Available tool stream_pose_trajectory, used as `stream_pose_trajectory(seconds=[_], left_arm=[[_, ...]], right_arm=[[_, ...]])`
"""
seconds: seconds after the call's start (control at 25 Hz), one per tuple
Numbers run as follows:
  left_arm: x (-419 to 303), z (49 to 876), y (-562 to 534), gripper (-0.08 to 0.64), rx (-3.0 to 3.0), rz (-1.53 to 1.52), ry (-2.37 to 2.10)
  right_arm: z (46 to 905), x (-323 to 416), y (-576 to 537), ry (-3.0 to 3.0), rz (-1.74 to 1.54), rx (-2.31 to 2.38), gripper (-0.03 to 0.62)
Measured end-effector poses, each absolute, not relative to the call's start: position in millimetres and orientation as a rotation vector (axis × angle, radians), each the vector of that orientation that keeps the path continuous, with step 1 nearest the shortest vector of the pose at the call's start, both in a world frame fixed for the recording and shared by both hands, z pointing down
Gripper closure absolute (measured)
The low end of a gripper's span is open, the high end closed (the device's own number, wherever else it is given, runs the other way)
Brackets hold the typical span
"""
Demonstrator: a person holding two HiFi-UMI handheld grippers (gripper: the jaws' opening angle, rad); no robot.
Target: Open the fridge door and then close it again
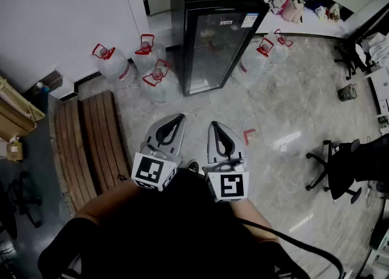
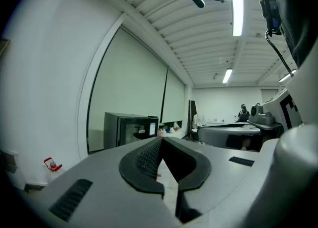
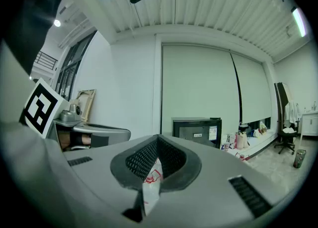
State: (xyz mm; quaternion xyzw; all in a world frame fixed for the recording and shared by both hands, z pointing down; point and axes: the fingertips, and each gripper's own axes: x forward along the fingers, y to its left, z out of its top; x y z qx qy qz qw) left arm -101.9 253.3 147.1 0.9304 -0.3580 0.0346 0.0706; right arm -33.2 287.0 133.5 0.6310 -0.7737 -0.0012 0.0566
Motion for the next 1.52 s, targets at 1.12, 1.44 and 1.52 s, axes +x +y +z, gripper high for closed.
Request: stream_pose_trajectory(seconds=[1.12, 1.44, 1.52], left_arm=[[-67.8, 216.5, 81.3, 0.549, 2.795, 0.131, -1.164], [-53.5, 289.2, -45.8, 0.471, 2.791, 0.206, -1.055], [-48.6, 306.7, -73.1, 0.459, 2.795, 0.212, -1.044]], right_arm=[[190.1, 29.8, 141.5, -2.355, 0.171, 1.928, 0.577], [236.0, 41.5, 27.6, -2.265, 0.157, 2.028, 0.577], [256.1, 45.5, 2.7, -2.244, 0.176, 2.041, 0.577]])
